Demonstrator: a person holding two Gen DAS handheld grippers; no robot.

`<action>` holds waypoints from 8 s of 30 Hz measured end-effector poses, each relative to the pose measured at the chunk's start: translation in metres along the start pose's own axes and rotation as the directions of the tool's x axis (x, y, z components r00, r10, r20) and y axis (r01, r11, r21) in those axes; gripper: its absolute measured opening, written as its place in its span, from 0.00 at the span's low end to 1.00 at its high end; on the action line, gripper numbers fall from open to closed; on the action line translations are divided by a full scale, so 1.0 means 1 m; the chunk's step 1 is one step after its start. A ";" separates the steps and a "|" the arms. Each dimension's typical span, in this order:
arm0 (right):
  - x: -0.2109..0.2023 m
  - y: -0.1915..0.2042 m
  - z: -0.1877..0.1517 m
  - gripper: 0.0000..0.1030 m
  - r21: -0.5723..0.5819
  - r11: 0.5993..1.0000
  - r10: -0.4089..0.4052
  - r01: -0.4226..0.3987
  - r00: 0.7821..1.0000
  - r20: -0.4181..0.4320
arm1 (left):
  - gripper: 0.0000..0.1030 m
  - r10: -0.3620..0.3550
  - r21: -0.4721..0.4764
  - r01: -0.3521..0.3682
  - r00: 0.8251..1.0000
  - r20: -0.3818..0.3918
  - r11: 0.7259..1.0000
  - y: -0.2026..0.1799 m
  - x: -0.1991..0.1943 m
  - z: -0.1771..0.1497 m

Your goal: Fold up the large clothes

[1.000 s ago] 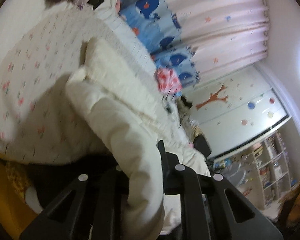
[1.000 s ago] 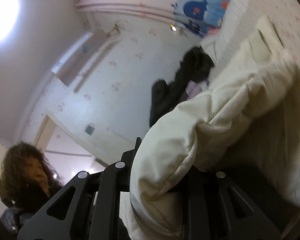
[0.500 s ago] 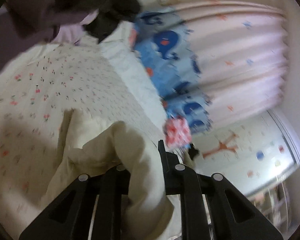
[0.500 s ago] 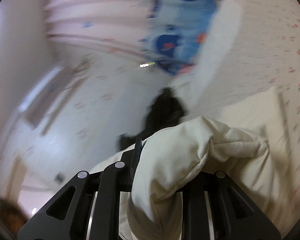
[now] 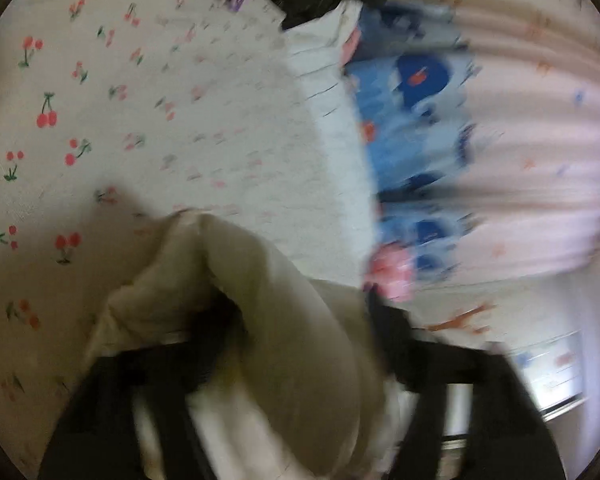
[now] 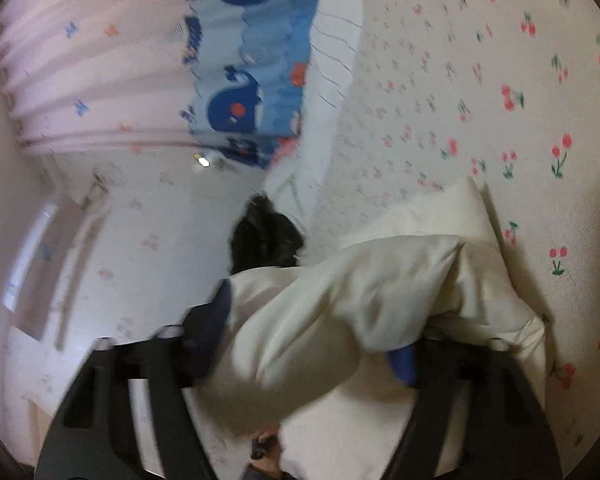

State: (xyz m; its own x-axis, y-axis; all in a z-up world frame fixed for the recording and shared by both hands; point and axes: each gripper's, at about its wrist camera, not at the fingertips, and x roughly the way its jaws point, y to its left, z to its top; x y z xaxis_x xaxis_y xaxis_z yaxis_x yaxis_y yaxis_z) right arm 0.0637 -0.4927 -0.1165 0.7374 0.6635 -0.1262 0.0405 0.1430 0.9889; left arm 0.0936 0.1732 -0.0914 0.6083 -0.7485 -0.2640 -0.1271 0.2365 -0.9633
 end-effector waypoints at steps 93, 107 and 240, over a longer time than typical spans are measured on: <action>-0.017 0.079 -0.163 0.94 -0.593 0.208 -0.780 0.778 0.498 0.379 | 0.93 0.463 0.470 -0.453 0.880 0.102 0.757 -0.014 -0.047 -0.125; 0.072 0.125 -0.412 0.94 -0.919 -0.357 -0.620 0.168 0.693 0.368 | 0.93 0.221 0.212 -0.188 0.965 -0.141 0.959 0.031 -0.086 -0.125; 0.117 0.087 -0.342 0.93 -0.858 -0.085 -0.767 0.507 0.516 0.381 | 0.70 0.292 0.192 -0.316 0.946 0.143 0.929 0.014 0.004 -0.131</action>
State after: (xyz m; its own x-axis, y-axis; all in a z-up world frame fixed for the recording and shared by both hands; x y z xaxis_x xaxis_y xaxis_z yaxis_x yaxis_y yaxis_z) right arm -0.0774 -0.1514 -0.0720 0.6064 -0.0466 -0.7938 -0.2082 0.9542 -0.2151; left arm -0.0088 0.0924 -0.1120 0.6504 -0.5498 -0.5242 -0.1597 0.5756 -0.8020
